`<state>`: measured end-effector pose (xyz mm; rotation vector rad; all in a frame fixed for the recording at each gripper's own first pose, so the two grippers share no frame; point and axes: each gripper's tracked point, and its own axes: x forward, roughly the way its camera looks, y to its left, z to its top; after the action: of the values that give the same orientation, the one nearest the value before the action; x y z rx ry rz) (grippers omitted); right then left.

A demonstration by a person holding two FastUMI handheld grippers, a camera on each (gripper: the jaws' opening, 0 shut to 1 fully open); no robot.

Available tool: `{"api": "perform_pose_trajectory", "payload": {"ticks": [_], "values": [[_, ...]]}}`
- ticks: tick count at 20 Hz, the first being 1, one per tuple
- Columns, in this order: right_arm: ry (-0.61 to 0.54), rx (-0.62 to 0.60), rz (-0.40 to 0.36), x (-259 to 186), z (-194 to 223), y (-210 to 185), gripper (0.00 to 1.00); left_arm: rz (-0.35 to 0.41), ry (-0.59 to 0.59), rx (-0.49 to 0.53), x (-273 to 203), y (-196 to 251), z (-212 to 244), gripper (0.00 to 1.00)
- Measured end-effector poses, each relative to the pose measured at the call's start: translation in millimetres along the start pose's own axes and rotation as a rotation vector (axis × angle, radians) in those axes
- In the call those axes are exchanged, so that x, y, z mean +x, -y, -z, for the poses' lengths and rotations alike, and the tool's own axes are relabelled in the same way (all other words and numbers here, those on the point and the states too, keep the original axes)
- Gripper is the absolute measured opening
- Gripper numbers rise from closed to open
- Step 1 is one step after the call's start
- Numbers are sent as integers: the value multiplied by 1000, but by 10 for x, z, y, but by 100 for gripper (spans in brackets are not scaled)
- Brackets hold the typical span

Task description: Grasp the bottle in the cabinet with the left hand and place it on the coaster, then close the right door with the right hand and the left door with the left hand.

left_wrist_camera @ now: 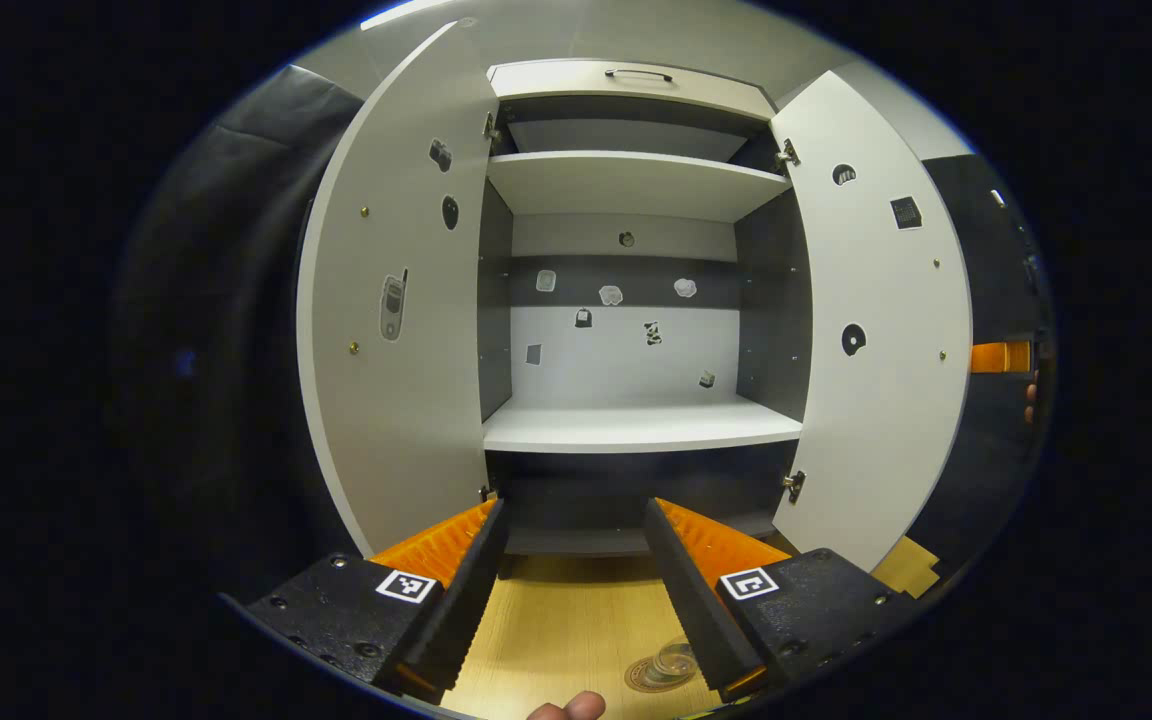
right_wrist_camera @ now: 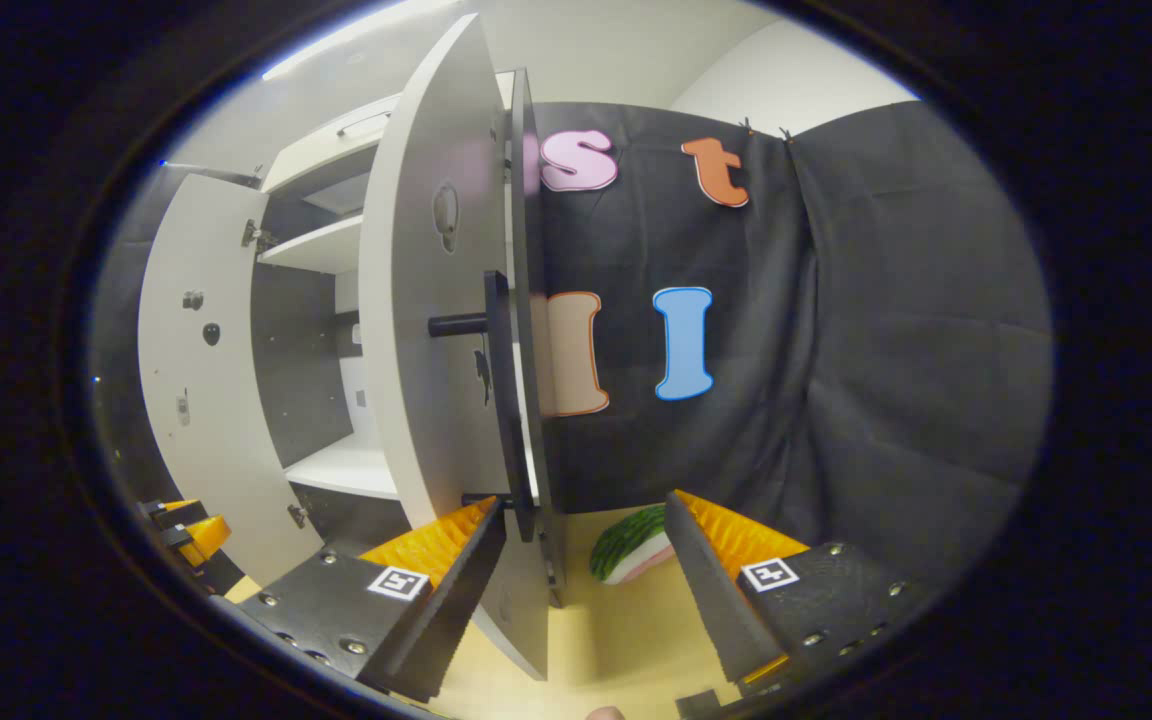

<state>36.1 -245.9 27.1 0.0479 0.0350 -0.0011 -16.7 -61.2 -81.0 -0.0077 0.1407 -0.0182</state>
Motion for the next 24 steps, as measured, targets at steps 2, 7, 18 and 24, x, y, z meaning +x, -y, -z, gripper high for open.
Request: {"api": "perform_pose_trajectory", "payload": {"ticks": [2,7,18,24], "values": [[5,-6,-10,-5,-15,-44,98,0,-3,2,-22,-32,26,88],[-2,23,-75,-6,37,-375,98,2,-5,-13,-67,-67,33,88],[18,13,-203,204,73,-1235,100,-65,-7,-35,-232,-460,-9,88],[34,6,-246,542,78,-1749,100,-81,46,-42,-328,-636,-278,87]]}}
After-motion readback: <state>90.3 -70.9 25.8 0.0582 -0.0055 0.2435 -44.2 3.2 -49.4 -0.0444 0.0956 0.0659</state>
